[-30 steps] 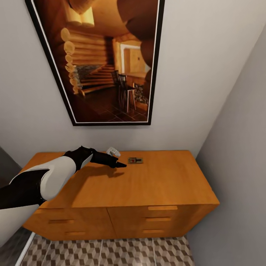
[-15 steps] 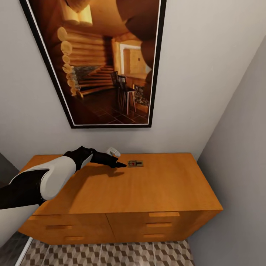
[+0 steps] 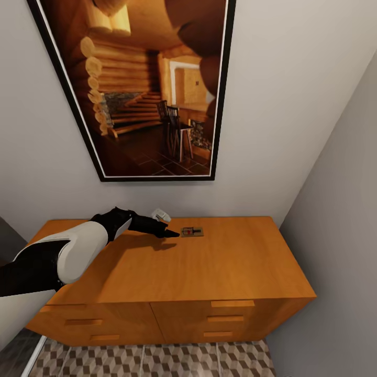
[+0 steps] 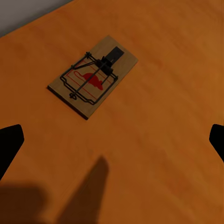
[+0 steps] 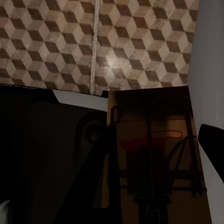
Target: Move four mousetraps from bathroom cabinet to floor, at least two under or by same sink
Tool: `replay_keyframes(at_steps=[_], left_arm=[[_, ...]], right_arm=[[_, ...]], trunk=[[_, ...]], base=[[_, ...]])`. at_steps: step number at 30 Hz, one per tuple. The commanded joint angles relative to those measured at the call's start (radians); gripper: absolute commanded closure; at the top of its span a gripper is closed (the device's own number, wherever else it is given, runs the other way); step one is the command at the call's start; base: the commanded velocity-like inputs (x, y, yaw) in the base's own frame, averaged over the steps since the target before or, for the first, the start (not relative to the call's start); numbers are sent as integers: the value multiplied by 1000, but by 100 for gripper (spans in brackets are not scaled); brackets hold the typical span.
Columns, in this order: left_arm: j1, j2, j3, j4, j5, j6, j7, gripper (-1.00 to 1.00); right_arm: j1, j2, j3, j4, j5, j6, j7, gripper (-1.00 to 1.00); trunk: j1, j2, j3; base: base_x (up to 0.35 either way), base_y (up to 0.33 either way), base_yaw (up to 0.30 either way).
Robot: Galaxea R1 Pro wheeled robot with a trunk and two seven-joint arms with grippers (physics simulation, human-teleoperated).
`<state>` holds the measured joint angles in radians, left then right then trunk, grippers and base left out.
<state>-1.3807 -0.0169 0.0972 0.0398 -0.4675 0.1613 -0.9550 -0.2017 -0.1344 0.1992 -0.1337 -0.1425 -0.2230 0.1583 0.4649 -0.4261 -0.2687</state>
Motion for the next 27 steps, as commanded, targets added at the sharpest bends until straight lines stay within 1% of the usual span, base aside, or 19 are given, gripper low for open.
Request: replay_keyframes(at_steps=[1, 15, 27], left_arm=[[-1, 0, 9, 2, -3, 11, -2, -100], [-1, 0, 9, 2, -4, 11, -2, -100], [-1, 0, 9, 2, -5, 11, -1, -100]], right_arm=[[-1, -1, 7, 1, -11, -3, 4, 100], [-1, -1, 7, 0, -11, -4, 4, 100], [-1, -1, 8, 1, -11, -4, 4, 100]], trunk=[[0, -2, -3], [0, -2, -23], [0, -2, -26]], base=[[0, 0, 0], [0, 0, 0], [2, 0, 0]])
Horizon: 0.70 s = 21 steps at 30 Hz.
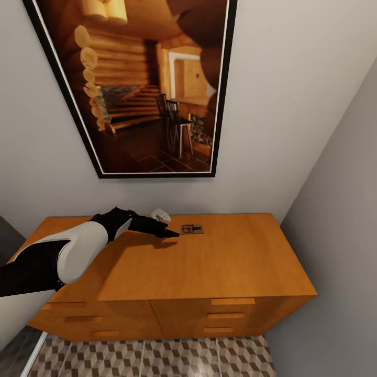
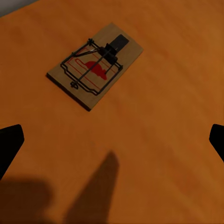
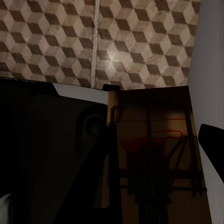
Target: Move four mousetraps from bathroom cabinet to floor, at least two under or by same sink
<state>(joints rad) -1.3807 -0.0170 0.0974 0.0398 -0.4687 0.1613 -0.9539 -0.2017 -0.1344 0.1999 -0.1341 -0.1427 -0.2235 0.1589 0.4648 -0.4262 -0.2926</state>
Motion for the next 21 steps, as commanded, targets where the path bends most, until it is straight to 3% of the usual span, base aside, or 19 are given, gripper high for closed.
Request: replay_keyframes(at_steps=[1, 16, 21], left_arm=[[-1, 0, 8, 2, -4, 11, -2, -100], [-1, -2, 7, -3, -7, 9, -7, -100], [-1, -1, 7, -3, -34, 6, -6, -100]], right_arm=[[-1, -1, 7, 1, -11, -4, 3, 100], [-1, -1, 7, 2, -11, -4, 2, 100], [-1, -1, 7, 2, -11, -4, 3, 100]], trunk=[[1, -2, -2], [1, -2, -2], [1, -2, -2]], base=[[68, 0, 0], [112, 0, 0], [9, 0, 0]])
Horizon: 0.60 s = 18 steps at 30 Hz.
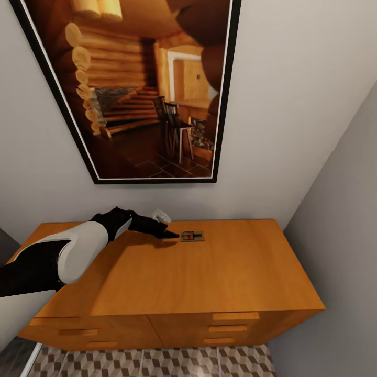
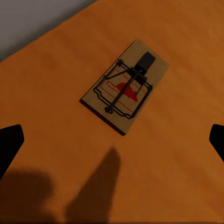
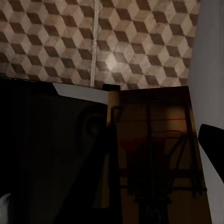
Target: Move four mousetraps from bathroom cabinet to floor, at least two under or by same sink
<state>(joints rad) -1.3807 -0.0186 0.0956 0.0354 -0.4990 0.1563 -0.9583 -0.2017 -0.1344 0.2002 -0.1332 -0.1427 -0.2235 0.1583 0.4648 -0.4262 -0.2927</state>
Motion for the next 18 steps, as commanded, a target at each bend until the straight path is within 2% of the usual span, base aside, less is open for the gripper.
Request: replay_keyframes(at_steps=[1, 3, 7, 18], left_arm=[[-1, 0, 9, 2, -18, 10, -2, -100], [-1, -1, 9, 3, -37, 9, -2, -100], [-1, -1, 9, 4, -54, 8, -1, -100], [0, -3, 9, 4, -64, -2, -5, -100]], right_arm=[[-1, -1, 7, 1, -10, -4, 3, 100], [-1, -1, 7, 1, -10, -4, 3, 100], [-1, -1, 7, 1, -10, -4, 3, 100], [-1, -1, 7, 1, -9, -4, 3, 100]], trunk=[[1, -2, -2], [1, -2, -2], [1, -2, -2], [1, -2, -2]], base=[[3, 0, 0], [2, 0, 0], [1, 0, 0], [0, 0, 0]])
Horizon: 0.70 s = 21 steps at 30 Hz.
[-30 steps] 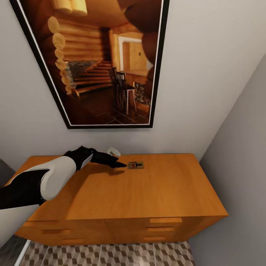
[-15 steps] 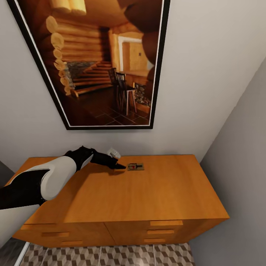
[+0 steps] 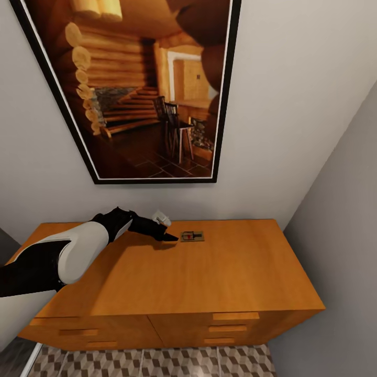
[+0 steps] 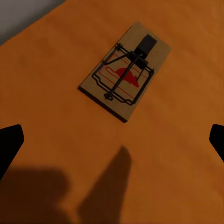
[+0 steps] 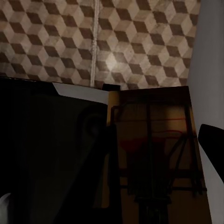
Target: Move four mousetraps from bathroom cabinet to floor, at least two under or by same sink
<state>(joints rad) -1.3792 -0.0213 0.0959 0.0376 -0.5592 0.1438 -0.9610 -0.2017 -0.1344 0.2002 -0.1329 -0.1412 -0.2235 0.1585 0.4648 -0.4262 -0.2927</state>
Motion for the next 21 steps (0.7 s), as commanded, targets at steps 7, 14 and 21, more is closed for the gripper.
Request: replay_keyframes(at_steps=[7, 14, 21], left_arm=[[-1, -1, 8, 1, -12, -25, -5, -100], [-2, -3, 8, 2, -43, -32, -9, -100], [-1, -8, 8, 2, -63, -35, -25, -100]], right_arm=[[-1, -1, 7, 1, -11, -4, 3, 100], [0, -1, 7, 1, -11, -4, 3, 100], [-1, -1, 7, 1, -11, -4, 4, 100]], trunk=[[1, -2, -2], [1, -2, -2], [1, -2, -2]], base=[[0, 0, 0], [0, 0, 0], [0, 0, 0]])
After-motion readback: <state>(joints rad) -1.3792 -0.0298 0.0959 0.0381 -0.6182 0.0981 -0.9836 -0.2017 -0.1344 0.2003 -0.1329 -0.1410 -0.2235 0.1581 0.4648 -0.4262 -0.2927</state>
